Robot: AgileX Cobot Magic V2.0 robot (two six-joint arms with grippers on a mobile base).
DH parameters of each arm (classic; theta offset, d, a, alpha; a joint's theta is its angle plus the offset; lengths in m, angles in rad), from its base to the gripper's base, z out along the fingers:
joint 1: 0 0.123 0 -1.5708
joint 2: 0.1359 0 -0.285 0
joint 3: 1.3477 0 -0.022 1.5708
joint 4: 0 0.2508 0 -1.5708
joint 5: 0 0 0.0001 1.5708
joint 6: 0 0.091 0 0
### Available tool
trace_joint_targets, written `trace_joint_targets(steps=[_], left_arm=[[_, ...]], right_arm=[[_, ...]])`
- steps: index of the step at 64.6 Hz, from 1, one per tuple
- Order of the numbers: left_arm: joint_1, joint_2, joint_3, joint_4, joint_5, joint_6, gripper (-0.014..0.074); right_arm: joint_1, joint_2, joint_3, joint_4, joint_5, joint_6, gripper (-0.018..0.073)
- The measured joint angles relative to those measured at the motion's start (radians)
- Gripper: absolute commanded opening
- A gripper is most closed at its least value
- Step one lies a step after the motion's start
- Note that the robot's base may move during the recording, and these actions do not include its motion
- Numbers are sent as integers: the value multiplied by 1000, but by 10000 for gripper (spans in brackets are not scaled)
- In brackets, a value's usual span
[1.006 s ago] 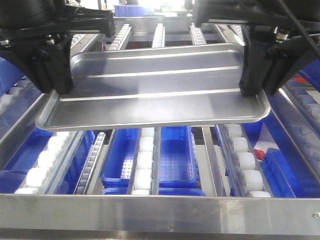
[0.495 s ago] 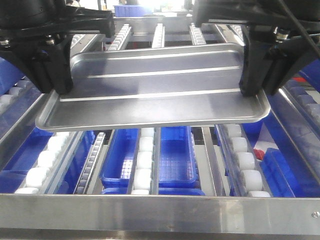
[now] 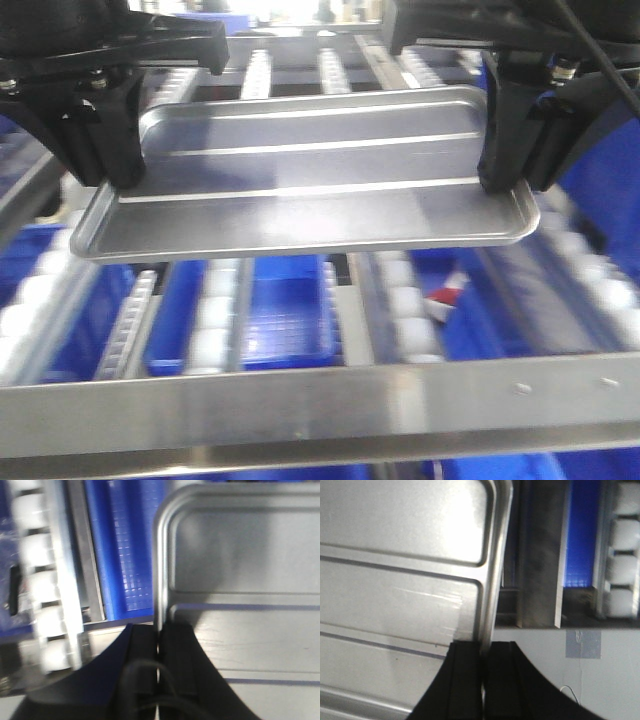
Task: Grab silver tray and stack on right shelf
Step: 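Hold the tray level with both grippers while the base drives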
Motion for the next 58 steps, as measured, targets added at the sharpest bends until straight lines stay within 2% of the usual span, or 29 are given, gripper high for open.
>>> trace_joint_targets(steps=[58], left_arm=[[0, 0, 0, 0, 0, 0, -92]], right_arm=[[0, 0, 0, 0, 0, 0, 60]])
